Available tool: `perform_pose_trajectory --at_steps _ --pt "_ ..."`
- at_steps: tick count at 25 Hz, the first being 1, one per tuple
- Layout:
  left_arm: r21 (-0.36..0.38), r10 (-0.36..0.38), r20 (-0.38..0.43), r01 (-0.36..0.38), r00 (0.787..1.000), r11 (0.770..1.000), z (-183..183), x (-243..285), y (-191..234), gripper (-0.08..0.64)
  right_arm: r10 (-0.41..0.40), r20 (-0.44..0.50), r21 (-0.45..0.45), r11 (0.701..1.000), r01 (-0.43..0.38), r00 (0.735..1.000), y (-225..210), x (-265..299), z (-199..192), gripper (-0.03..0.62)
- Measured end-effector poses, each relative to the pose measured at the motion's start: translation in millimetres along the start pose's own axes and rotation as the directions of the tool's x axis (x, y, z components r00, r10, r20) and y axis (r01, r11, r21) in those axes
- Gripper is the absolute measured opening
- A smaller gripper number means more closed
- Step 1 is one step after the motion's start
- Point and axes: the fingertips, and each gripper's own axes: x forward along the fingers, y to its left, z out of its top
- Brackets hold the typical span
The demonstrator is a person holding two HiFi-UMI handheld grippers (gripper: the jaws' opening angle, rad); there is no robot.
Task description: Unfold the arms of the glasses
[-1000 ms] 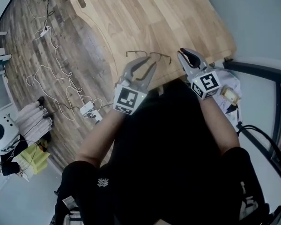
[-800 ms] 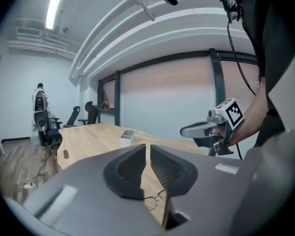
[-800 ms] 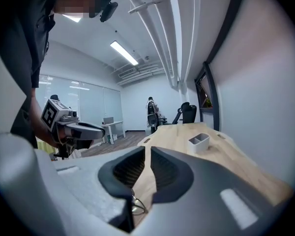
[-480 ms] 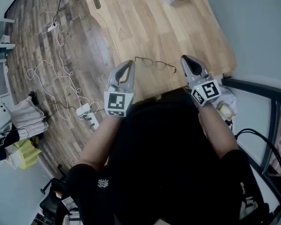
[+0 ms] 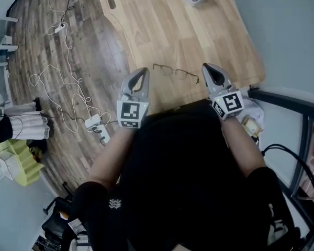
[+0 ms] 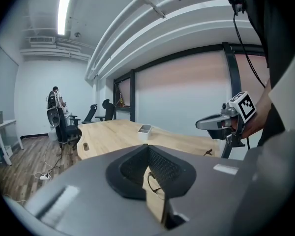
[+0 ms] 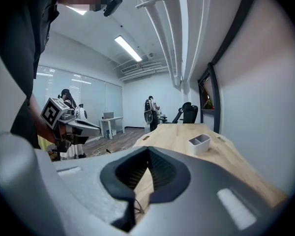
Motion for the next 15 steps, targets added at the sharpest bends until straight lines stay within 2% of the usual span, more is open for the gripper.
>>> perform_pose_trajectory --at_steps 7,11,15 --pt "0.011 -0.011 -0.003 0.011 1.000 1.000 0 3 -1 0.006 0.017 -0.001 -0.042 0.999 -0.017 1.000 5 0 3 0.000" --pt "0.011 -0.013 0.000 0.013 1.000 1.000 1 5 3 0.006 0.028 -0.010 -0.096 0.995 -0.028 1.000 11 0 4 0.000" --pt "0.016 -0.010 0.001 0.010 1.000 1.000 0 7 7 0.006 0.026 0.001 -0.093 0.995 -0.026 1.000 11 3 8 0.000"
